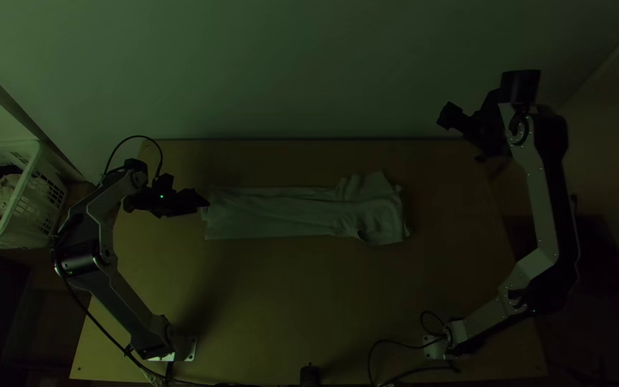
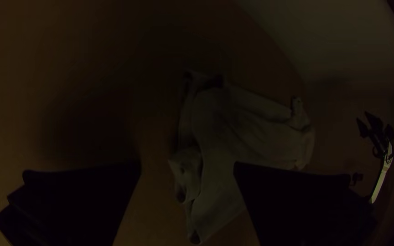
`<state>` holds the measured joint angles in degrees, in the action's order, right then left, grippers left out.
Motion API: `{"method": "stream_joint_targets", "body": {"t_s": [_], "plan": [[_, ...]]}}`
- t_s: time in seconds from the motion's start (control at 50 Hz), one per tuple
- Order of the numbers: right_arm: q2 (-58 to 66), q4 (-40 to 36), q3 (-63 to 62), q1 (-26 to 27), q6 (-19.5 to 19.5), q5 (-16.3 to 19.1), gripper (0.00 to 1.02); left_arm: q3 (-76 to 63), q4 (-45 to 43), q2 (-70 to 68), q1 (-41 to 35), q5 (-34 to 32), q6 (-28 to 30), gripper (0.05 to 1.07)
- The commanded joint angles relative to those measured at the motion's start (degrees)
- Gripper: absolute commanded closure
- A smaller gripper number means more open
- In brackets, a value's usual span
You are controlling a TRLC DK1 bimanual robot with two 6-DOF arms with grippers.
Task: Fold the t-shirt
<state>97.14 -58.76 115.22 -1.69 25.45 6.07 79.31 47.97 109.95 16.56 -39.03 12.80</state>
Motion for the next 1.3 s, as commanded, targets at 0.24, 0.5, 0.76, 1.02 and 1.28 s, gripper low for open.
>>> {"method": "stream_joint_targets", "body": {"t_s": [0.24,0.5,0.76,1.02,1.28], "plan": [[-3.5,0.1,-1.6,-0.1,-0.1,0.3,0.04,-5.6,-7.5,2.5,-10.8,-1.1,-9.7,0.09],[-4.9,0.1,-4.4,-0.8,-0.1,0.3,0.04,-7.0,-14.5,2.4,-17.4,3.9,-20.4,0.11],[-7.1,0.1,-9.0,-0.9,0.0,0.4,0.04,-10.6,-16.2,-1.7,-21.8,16.8,-22.5,1.05],[-10.0,2.9,-14.4,-0.9,-0.1,0.3,0.04,-9.9,-11.4,-8.3,-15.0,18.2,-19.8,1.05],[-13.9,9.0,-19.2,-0.9,-1.7,0.3,0.04,-5.7,-2.1,-10.7,-0.8,18.6,-9.6,1.05]]}}
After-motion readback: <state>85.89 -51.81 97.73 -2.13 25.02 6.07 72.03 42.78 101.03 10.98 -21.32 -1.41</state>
